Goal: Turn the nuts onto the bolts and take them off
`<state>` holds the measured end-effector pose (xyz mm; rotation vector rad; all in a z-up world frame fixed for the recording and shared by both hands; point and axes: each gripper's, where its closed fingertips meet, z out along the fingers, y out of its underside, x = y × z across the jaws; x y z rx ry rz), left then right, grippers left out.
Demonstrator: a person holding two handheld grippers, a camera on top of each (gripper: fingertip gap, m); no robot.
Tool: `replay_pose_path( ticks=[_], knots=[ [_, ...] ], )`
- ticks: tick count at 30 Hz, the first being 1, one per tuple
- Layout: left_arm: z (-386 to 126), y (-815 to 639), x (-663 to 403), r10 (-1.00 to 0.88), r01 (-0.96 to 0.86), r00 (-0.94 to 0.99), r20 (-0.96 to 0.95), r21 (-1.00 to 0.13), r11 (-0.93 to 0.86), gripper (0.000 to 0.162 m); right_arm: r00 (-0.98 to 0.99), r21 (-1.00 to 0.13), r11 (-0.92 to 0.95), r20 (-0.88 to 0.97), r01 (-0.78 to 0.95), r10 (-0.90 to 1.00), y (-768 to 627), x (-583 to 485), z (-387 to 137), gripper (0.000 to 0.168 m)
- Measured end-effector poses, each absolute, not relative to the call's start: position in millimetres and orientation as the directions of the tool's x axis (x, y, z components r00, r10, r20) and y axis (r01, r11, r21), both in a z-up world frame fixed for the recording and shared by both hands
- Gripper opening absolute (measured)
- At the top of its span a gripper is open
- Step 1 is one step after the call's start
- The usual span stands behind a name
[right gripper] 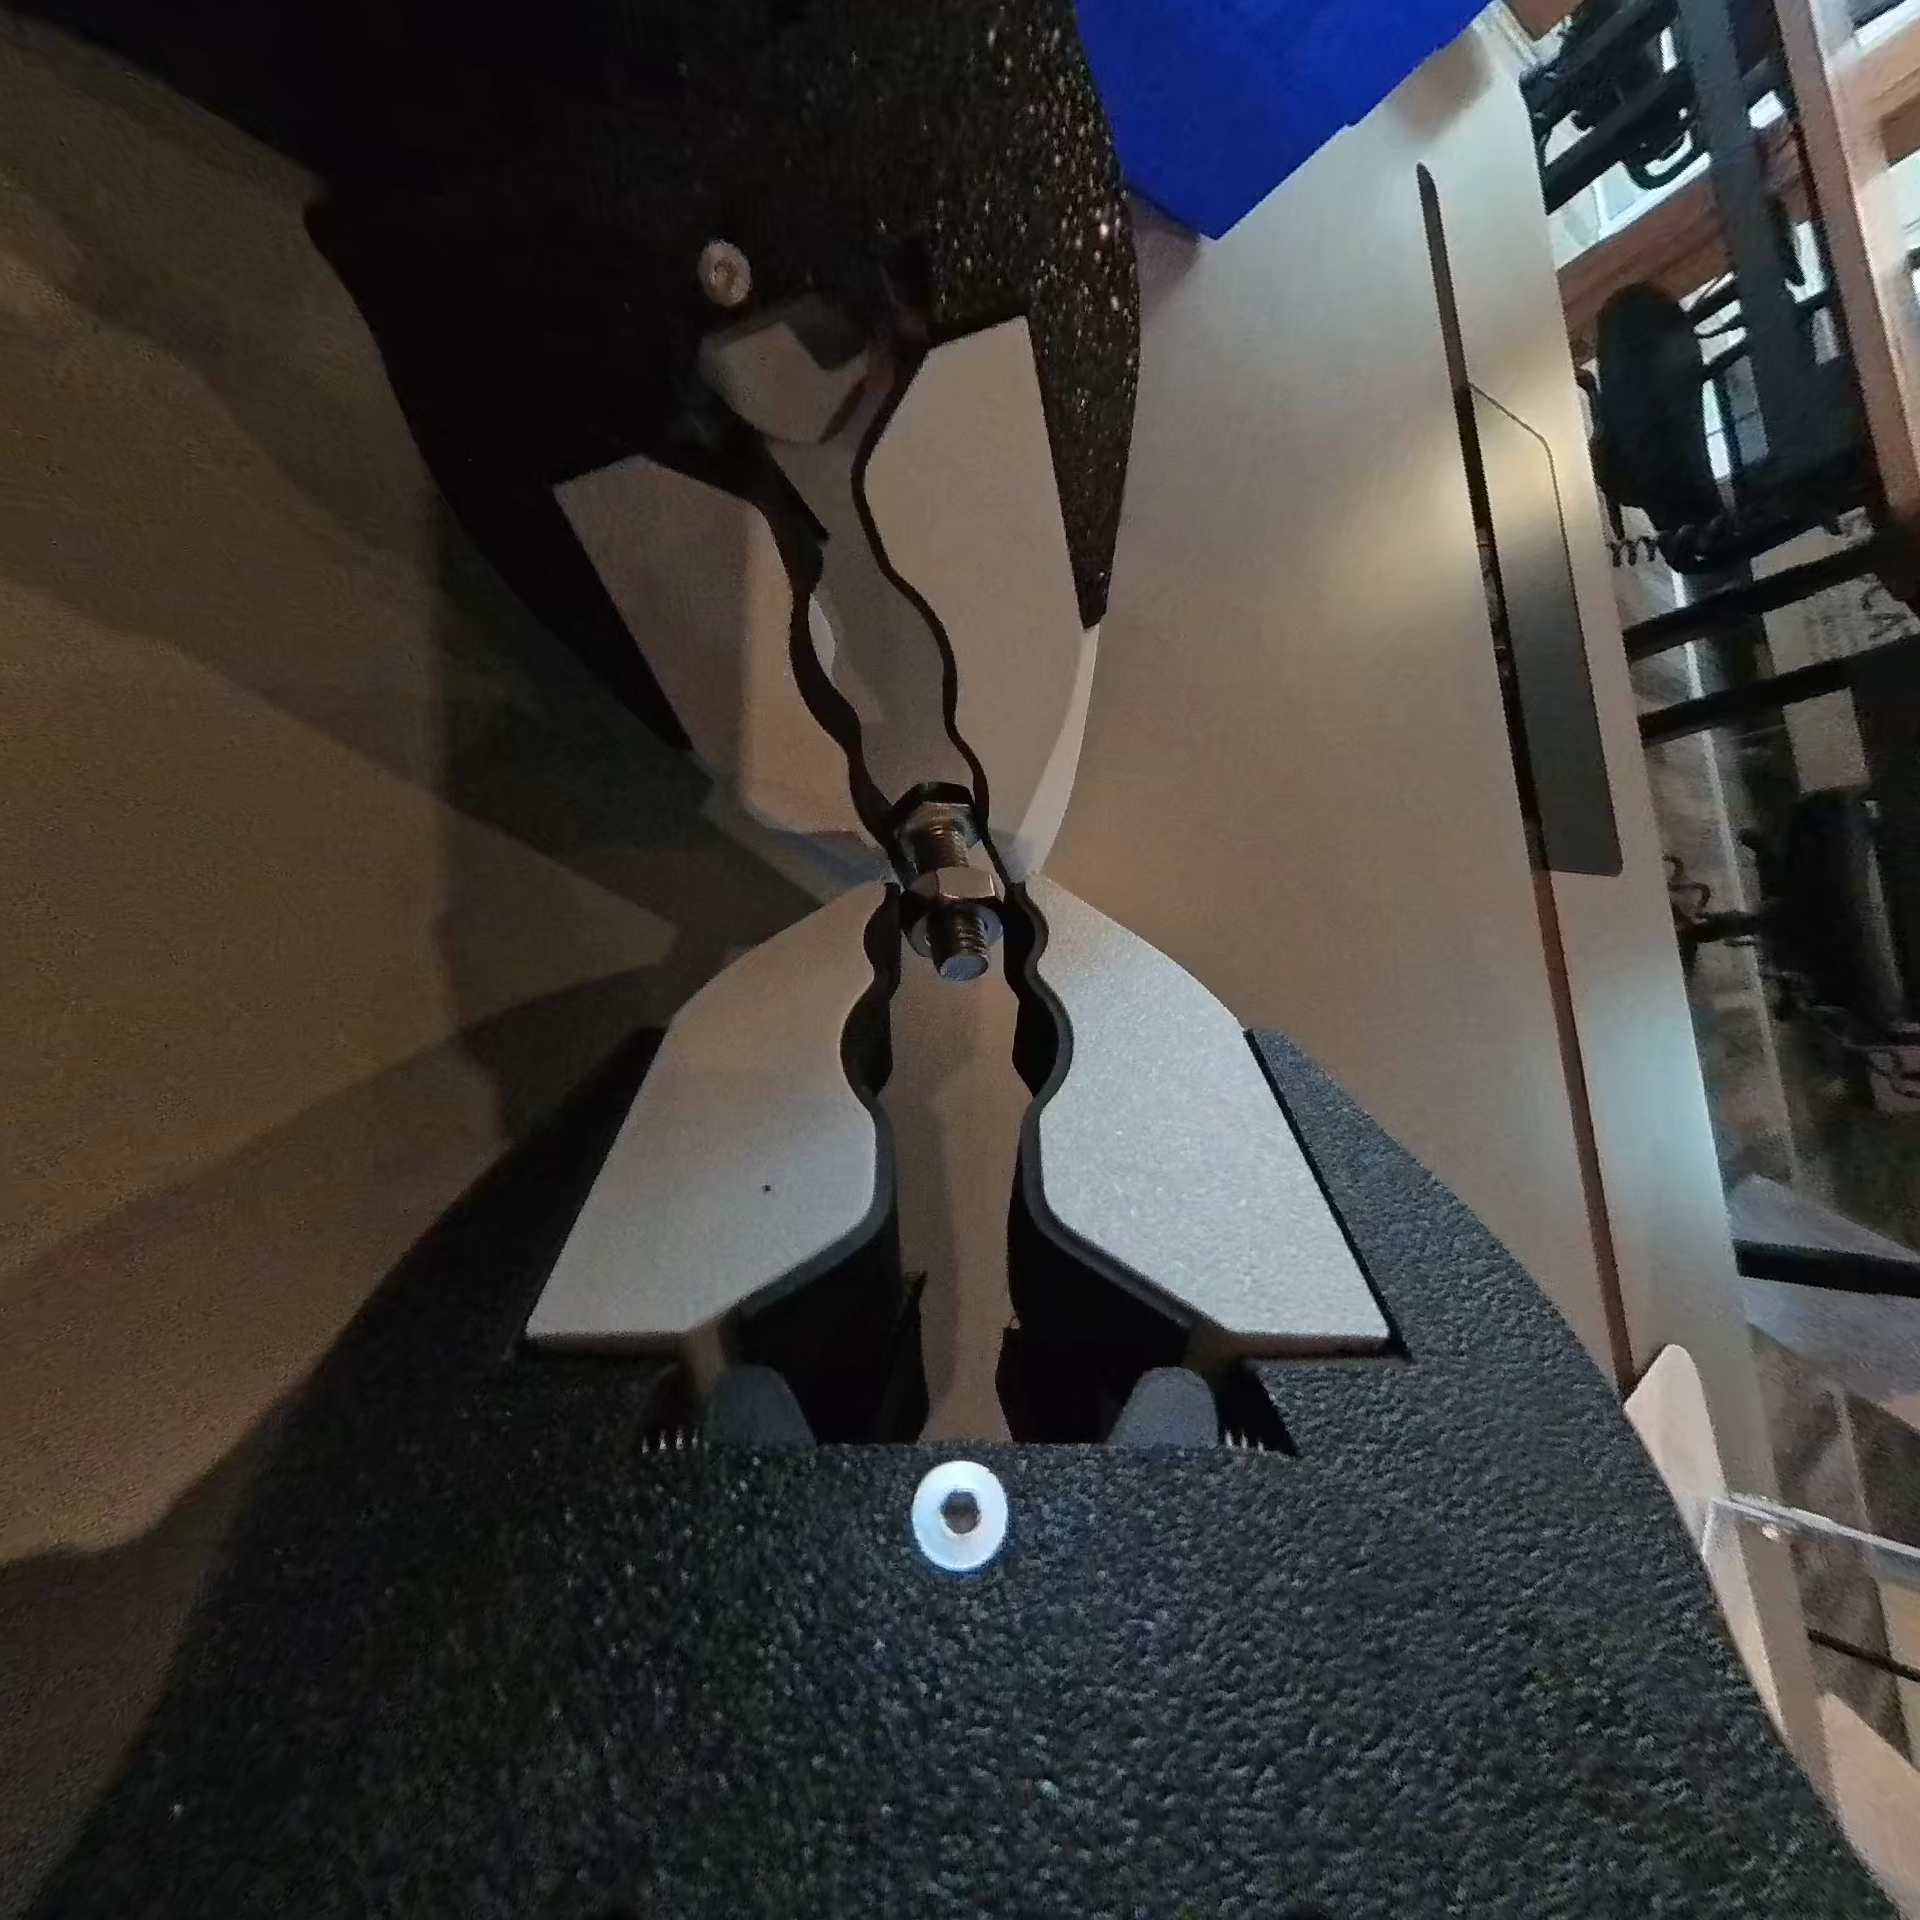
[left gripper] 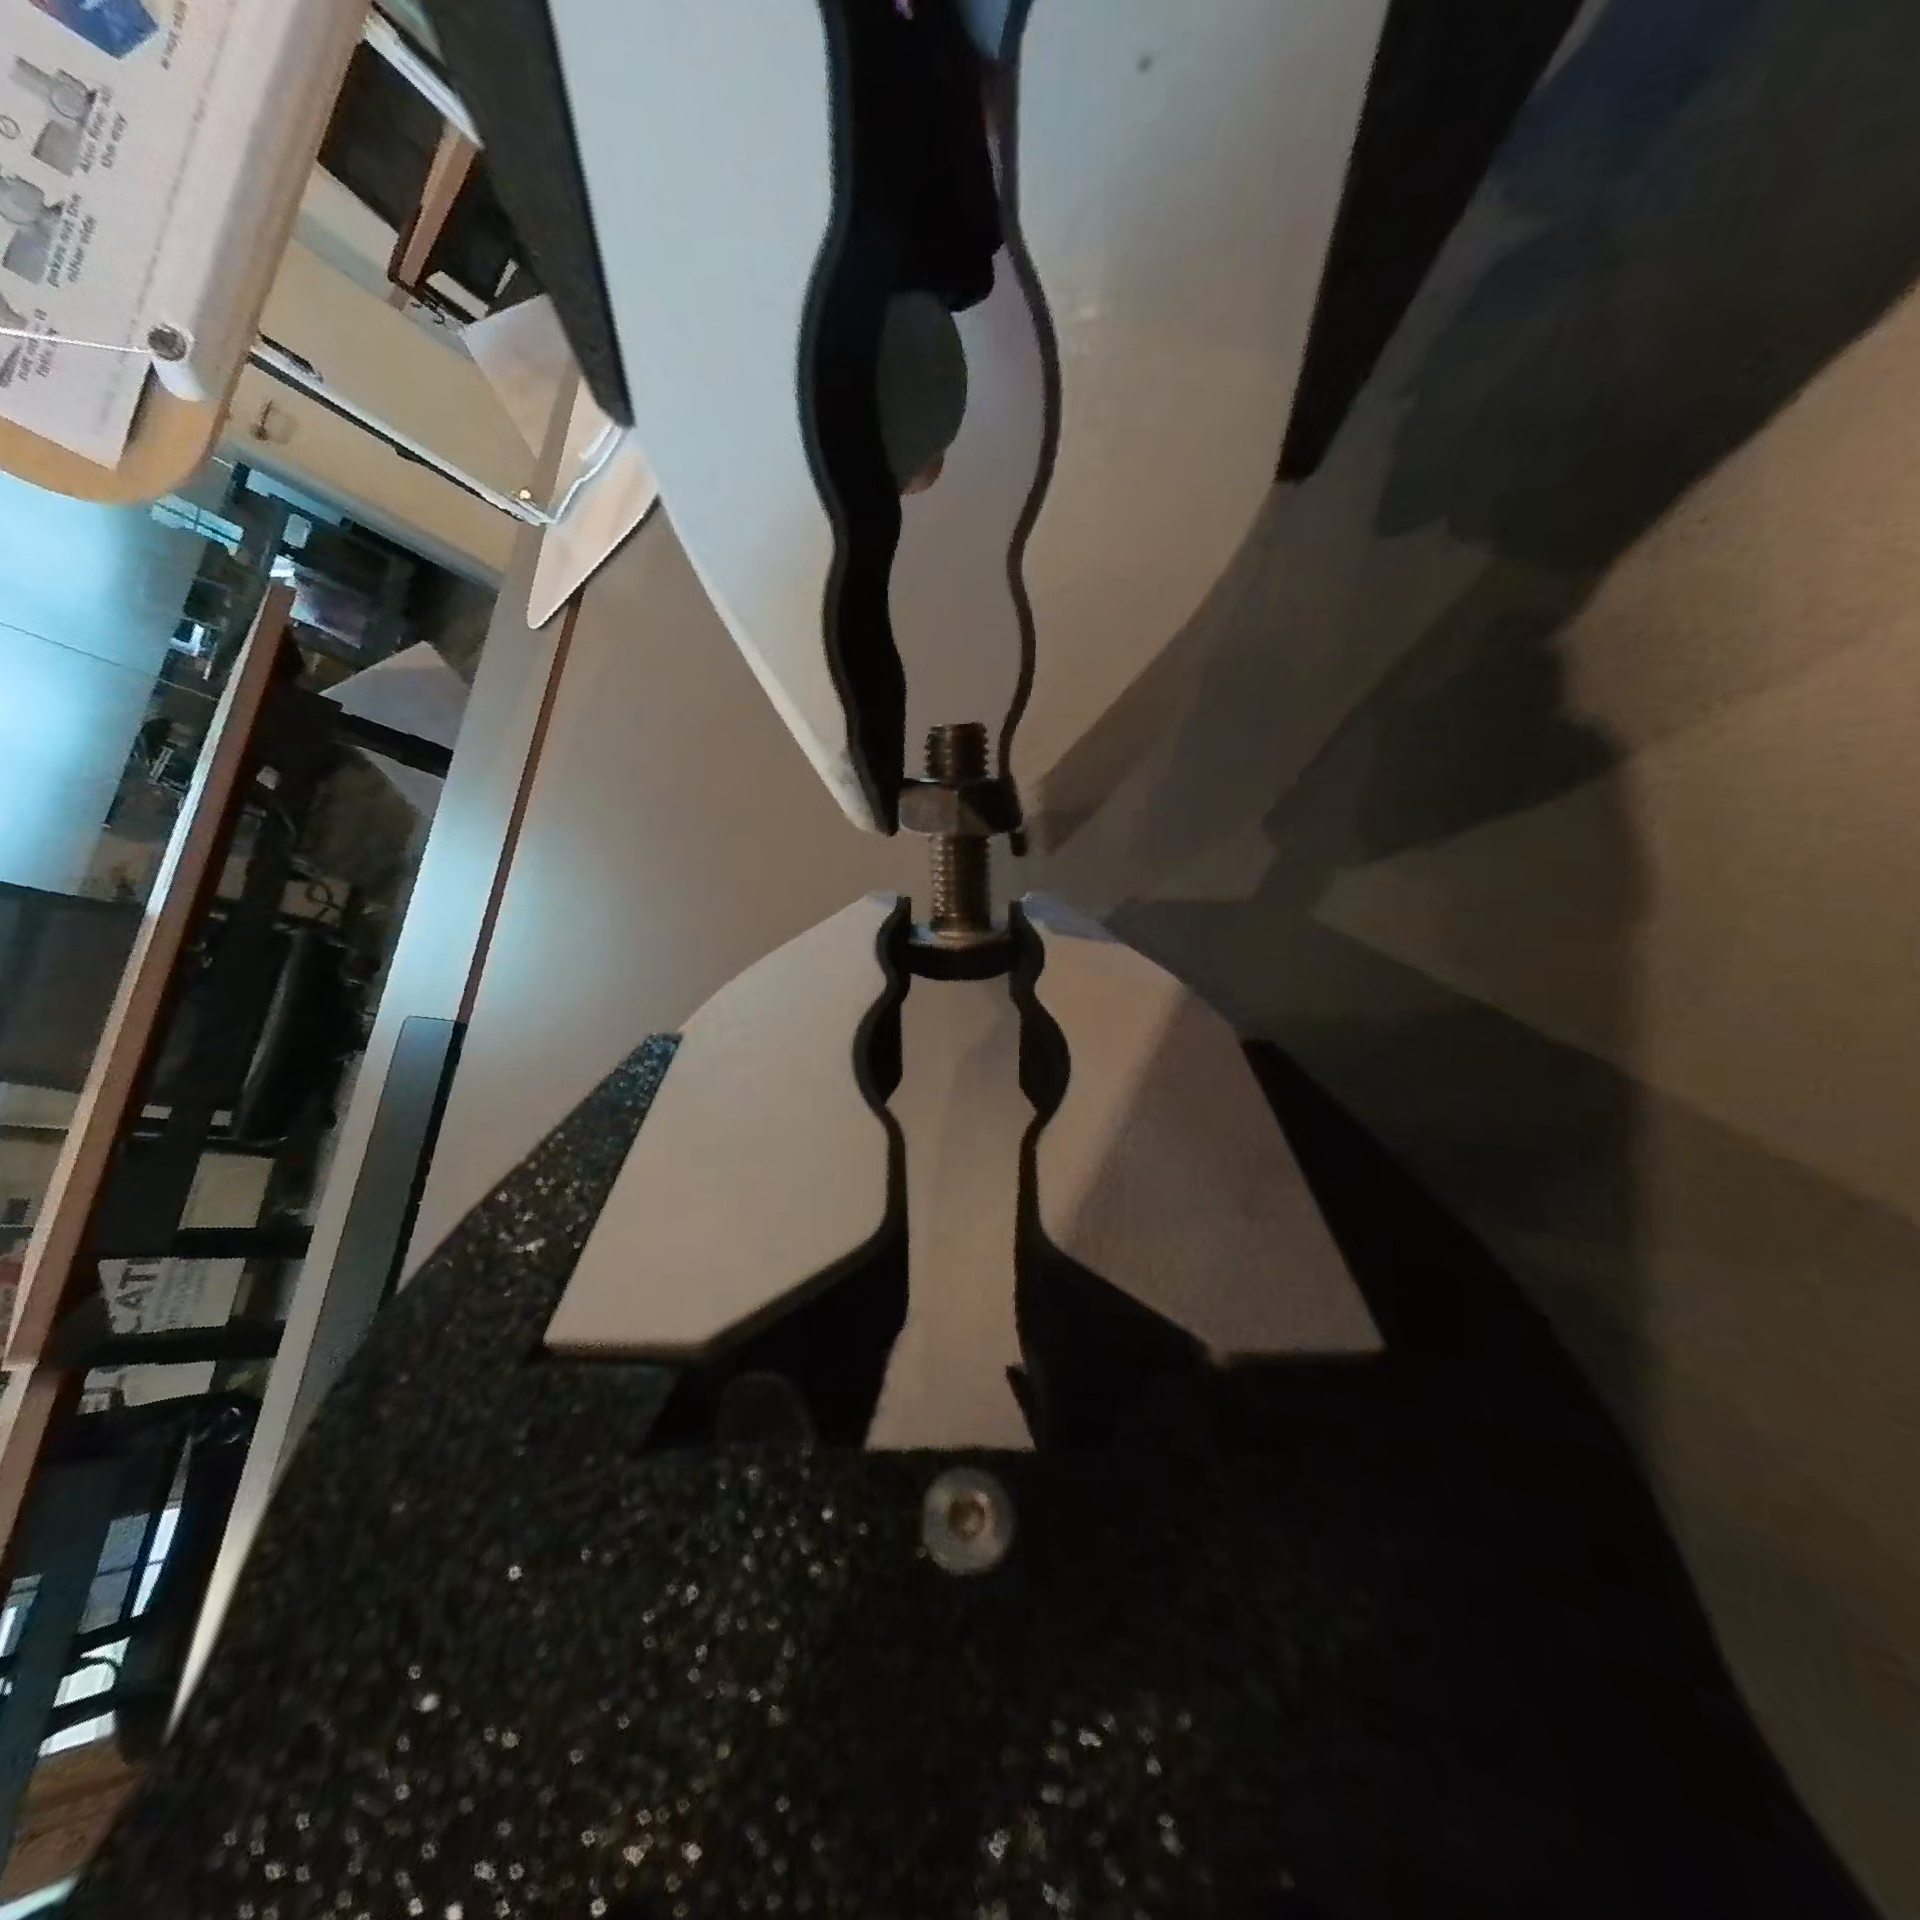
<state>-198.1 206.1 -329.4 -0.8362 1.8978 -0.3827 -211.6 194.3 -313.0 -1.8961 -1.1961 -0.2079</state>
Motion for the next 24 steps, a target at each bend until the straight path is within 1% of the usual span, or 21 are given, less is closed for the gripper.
replay_pose_path(
  ticks=[3, 5, 7, 8, 11, 18, 24],
  knots=[
    [-328, 205, -198, -0.705, -0.383, -0.277, -0.653, -0.598, 0.704, 0.017, 0.552, -0.608, -0.174, 0.515, 0.775, 0.656, 193, -211, -310, 0.019],
    [-328, 204, -199, -0.709, -0.376, -0.288, -0.643, -0.605, 0.702, 0.017, 0.609, -0.670, -0.220, 0.424, 0.709, 0.670, 191, -209, -310, 0.022],
    [-330, 204, -199, -0.703, -0.378, -0.302, -0.644, -0.596, 0.708, 0.017, 0.659, -0.704, -0.296, 0.317, 0.645, 0.682, 189, -203, -315, 0.033],
    [-332, 203, -199, -0.701, -0.381, -0.312, -0.641, -0.592, 0.711, 0.017, 0.671, -0.713, -0.327, 0.266, 0.620, 0.692, 187, -202, -318, 0.036],
    [-336, 200, -199, -0.715, -0.385, -0.333, -0.615, -0.604, 0.698, 0.017, 0.675, -0.745, -0.365, 0.152, 0.558, 0.722, 181, -204, -322, 0.037],
    [-343, 200, -199, -0.756, -0.419, -0.360, -0.547, -0.629, 0.655, 0.017, 0.666, -0.737, -0.394, 0.101, 0.549, 0.739, 176, -208, -330, 0.036],
    [-344, 199, -199, -0.765, -0.425, -0.364, -0.531, -0.636, 0.644, 0.017, 0.666, -0.738, -0.373, 0.136, 0.562, 0.734, 179, -209, -329, 0.036]
  ],
)
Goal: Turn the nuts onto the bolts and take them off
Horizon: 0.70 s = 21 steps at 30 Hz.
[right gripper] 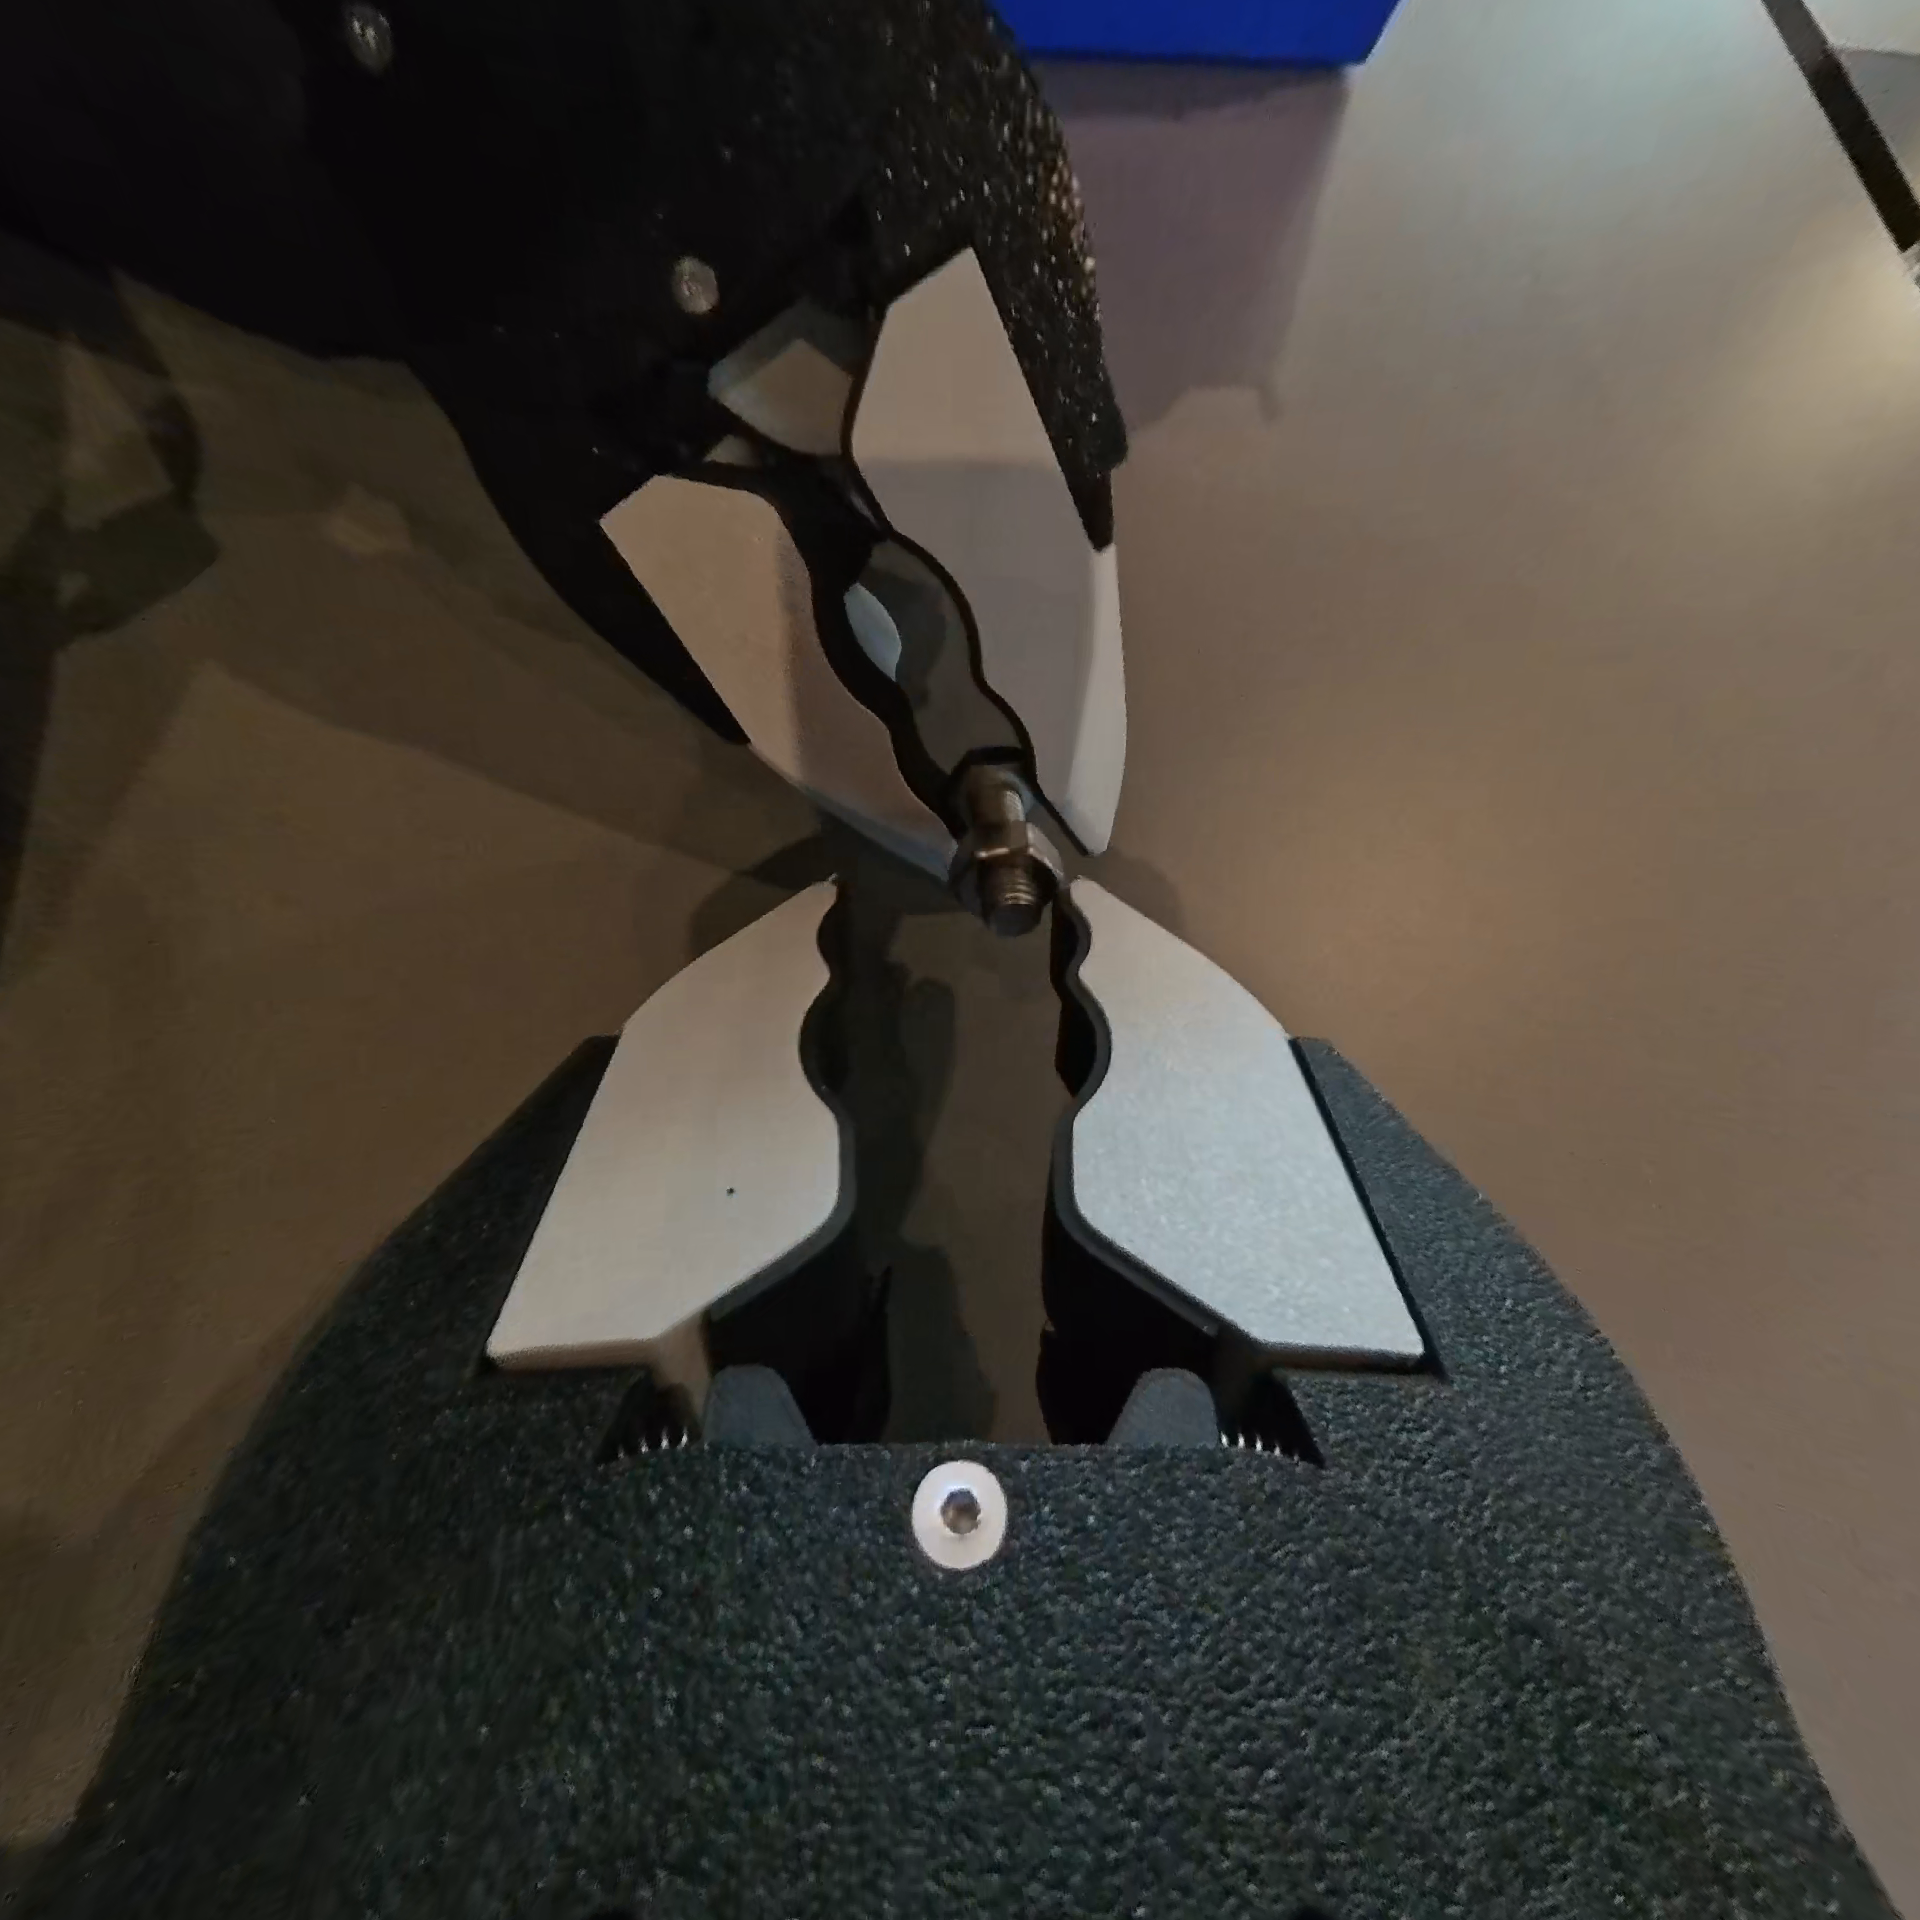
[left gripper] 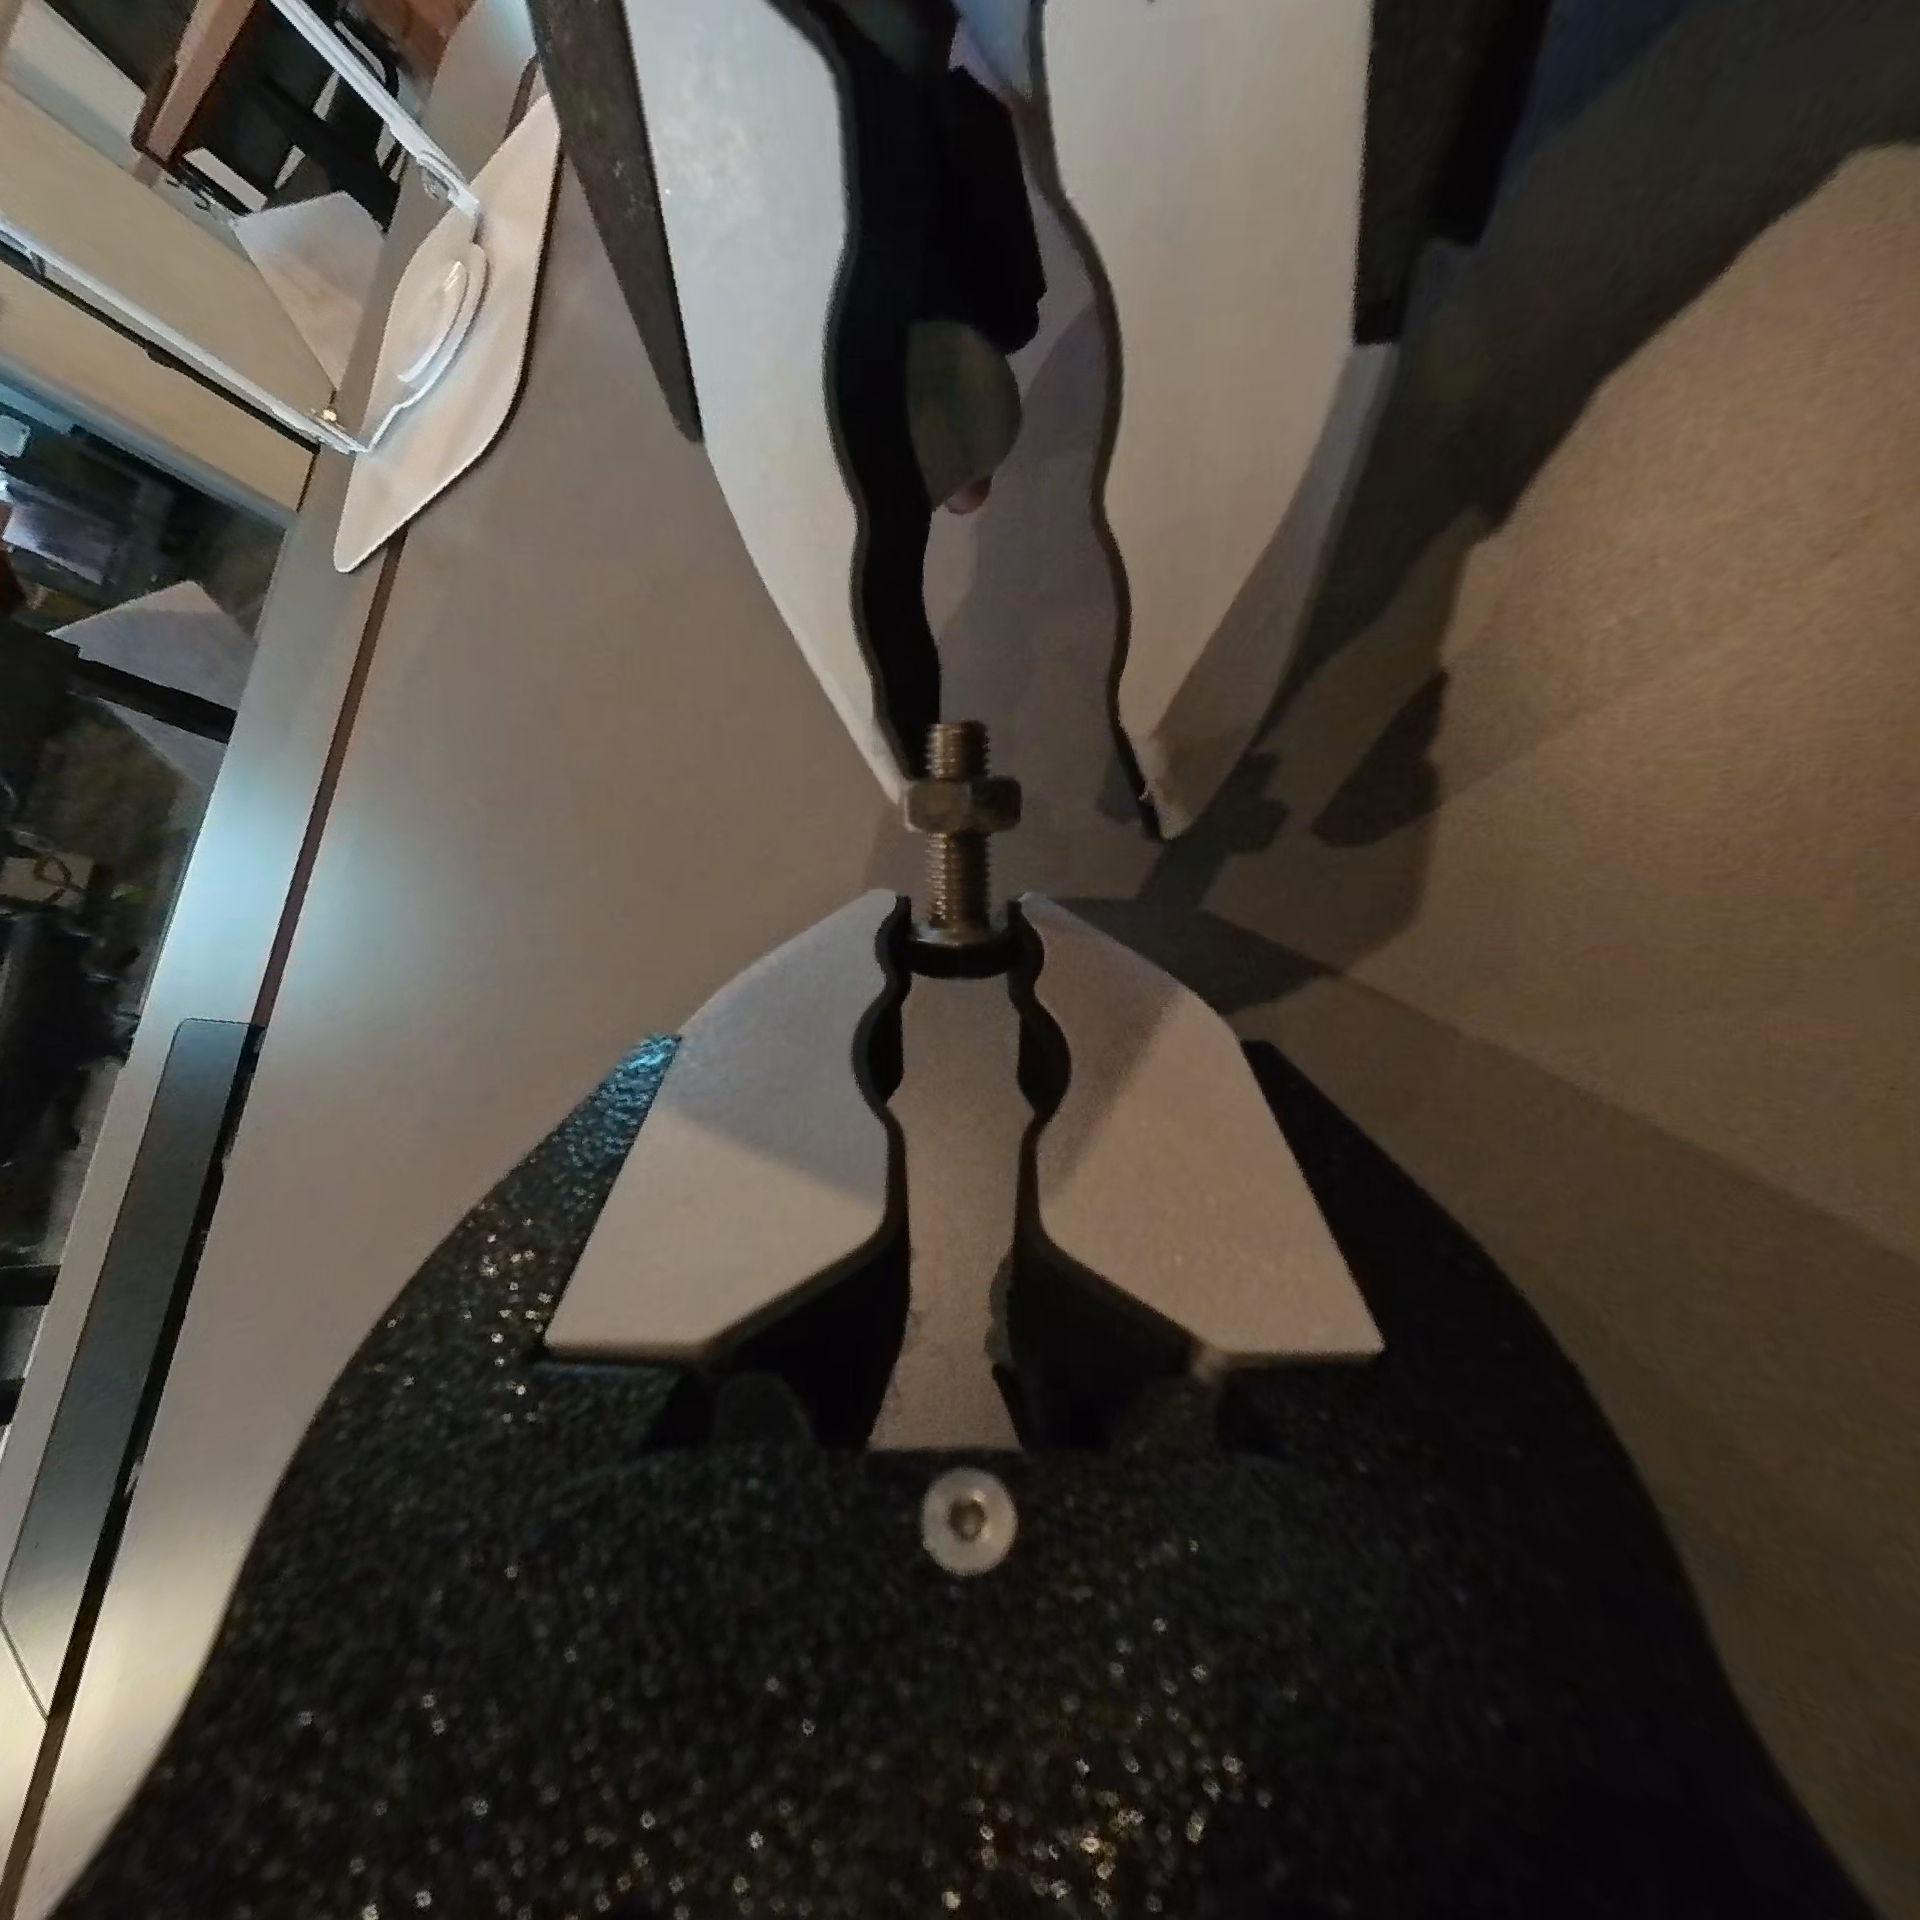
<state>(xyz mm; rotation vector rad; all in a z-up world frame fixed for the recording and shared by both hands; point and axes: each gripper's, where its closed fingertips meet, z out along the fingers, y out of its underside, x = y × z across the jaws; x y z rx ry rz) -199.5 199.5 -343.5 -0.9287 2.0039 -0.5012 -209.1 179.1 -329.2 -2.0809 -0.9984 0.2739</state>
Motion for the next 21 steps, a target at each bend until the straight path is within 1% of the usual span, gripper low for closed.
replay_pose_path(
  ticks=[7, 10, 12, 14, 15, 19, 21],
  knots=[
    [-345, 199, -200, -0.766, -0.429, -0.374, -0.523, -0.635, 0.643, 0.017, 0.639, -0.761, -0.276, 0.226, 0.587, 0.735, 181, -215, -320, 0.038],
    [-345, 199, -200, -0.771, -0.432, -0.372, -0.518, -0.638, 0.637, 0.017, 0.579, -0.795, -0.211, 0.204, 0.569, 0.790, 172, -232, -313, 0.033],
    [-344, 199, -200, -0.777, -0.431, -0.370, -0.509, -0.647, 0.629, 0.017, 0.582, -0.779, -0.206, 0.237, 0.593, 0.778, 174, -230, -314, 0.033],
    [-344, 199, -200, -0.780, -0.431, -0.370, -0.505, -0.651, 0.625, 0.017, 0.624, -0.768, -0.222, 0.277, 0.601, 0.731, 180, -217, -313, 0.033],
    [-344, 199, -200, -0.780, -0.430, -0.369, -0.506, -0.651, 0.626, 0.017, 0.646, -0.769, -0.247, 0.265, 0.590, 0.716, 182, -211, -313, 0.033],
    [-345, 199, -200, -0.773, -0.430, -0.369, -0.516, -0.643, 0.634, 0.017, 0.692, -0.745, -0.385, 0.139, 0.544, 0.708, 181, -199, -330, 0.037],
    [-345, 199, -200, -0.772, -0.430, -0.368, -0.518, -0.642, 0.635, 0.017, 0.684, -0.740, -0.408, 0.095, 0.534, 0.723, 178, -201, -336, 0.037]
  ],
)
